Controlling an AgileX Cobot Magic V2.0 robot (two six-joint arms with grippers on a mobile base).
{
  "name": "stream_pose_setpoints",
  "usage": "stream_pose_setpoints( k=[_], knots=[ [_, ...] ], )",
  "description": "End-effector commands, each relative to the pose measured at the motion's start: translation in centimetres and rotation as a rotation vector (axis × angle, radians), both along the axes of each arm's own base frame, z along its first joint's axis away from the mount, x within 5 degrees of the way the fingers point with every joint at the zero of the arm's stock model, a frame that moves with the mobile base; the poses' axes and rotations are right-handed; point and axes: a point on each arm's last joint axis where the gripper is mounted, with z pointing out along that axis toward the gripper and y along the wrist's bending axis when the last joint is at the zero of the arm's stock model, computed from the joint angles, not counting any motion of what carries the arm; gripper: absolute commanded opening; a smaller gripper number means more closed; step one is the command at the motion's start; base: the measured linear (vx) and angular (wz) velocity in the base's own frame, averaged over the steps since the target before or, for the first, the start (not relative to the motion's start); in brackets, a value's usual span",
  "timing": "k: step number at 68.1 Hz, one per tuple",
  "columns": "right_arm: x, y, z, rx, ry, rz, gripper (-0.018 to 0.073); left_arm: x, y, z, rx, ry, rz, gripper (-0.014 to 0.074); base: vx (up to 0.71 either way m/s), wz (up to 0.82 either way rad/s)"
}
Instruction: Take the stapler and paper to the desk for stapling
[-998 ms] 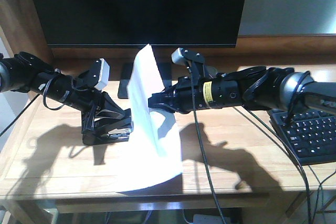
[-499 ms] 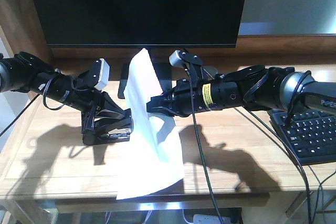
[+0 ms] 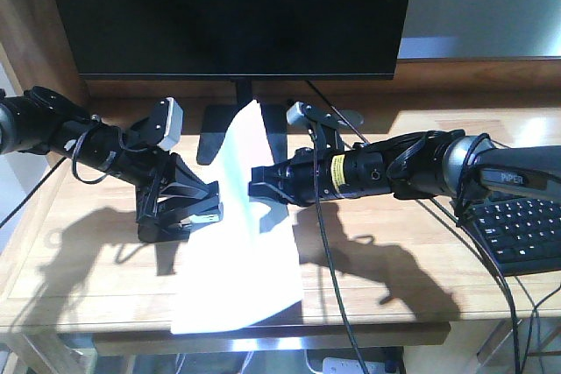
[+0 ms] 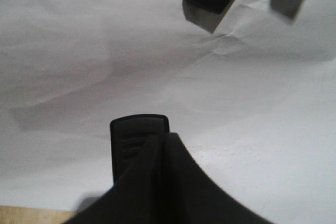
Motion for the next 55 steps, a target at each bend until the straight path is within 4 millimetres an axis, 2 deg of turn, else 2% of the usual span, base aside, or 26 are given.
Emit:
stream_pose_setpoints(
  k=[1,19,28,39,50,55],
  knots=[
    [0.5,0.3,3.1,0.110,-0.060,-0.032,-0.0002,0.0,-0.3,3.7,-0.069,-0.063,0.014,-0.0007,0.00,0.00],
    [1.0,0.5,0.7,0.121,0.006,-0.067,0.0010,0.0,-0.3,3.7,-0.069,-0.063,0.014,-0.0007,0.00,0.00],
    [1.0,0.5,0.2,0.112,0.013,-0.064,0.0074,0.0,-0.3,3.7,-0.069,-0.063,0.014,-0.0007,0.00,0.00],
    [0.9,0.4,0.0,0.073,-0.002,-0.045,0.0243,0.0,-0.3,3.7,-0.069,-0.063,0.014,-0.0007,0.00,0.00],
    [1.0,0.1,-0.3,0.015,-0.029,-0.038,0.0494,0.0,-0.3,3.7,-0.069,-0.063,0.014,-0.0007,0.00,0.00],
    [1.2,-0.1,-0.6,-0.029,-0.050,-0.051,0.0573,0.0,-0.3,3.7,-0.069,-0.063,0.014,-0.0007,0.00,0.00]
  ],
)
